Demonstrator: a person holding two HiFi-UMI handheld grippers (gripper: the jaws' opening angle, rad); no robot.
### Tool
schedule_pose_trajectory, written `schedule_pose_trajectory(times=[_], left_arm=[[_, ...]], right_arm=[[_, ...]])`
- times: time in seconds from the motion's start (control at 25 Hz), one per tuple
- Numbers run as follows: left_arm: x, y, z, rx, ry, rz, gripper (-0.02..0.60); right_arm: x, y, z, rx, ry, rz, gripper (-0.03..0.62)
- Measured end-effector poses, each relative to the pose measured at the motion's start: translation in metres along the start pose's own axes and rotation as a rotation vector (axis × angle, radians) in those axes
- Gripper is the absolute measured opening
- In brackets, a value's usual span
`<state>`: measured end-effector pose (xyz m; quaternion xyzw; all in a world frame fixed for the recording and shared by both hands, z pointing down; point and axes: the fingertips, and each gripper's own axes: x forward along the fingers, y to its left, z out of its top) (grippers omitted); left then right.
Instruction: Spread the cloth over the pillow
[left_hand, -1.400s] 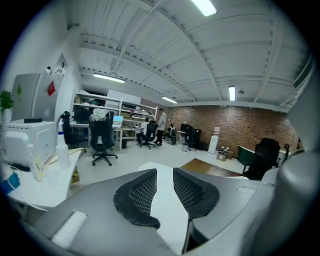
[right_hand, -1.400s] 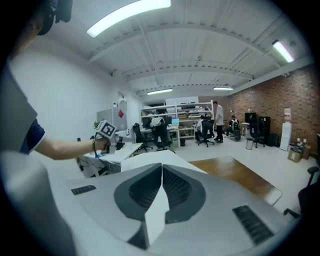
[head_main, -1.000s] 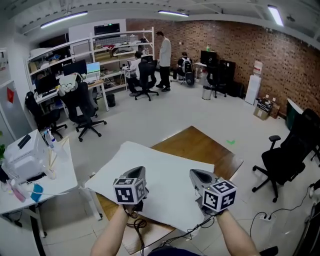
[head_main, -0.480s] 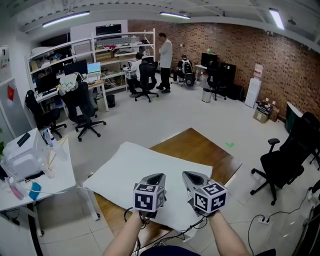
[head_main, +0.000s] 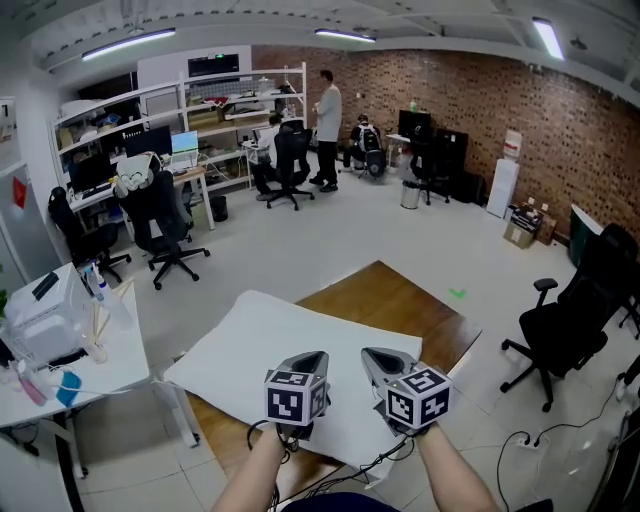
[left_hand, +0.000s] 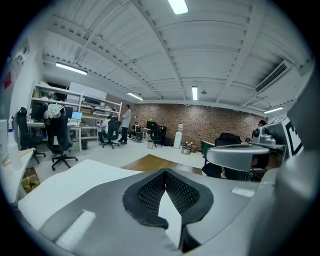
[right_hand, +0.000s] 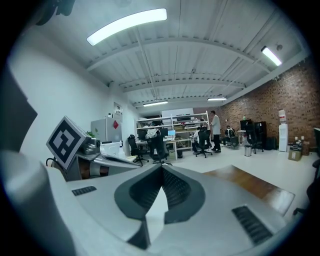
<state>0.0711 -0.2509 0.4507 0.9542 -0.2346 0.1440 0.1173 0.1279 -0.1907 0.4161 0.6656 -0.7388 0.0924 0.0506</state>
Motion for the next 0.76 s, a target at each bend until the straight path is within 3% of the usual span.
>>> schedule_pose_trajectory(times=[0.76], left_arm=[[0.0096, -0.0037, -0.0072, -0.013, 0.025, 0.002, 0.009]], right_arm=[[0.0032, -0.0071, 0.002, 0.001, 0.005, 0.016, 0.008]])
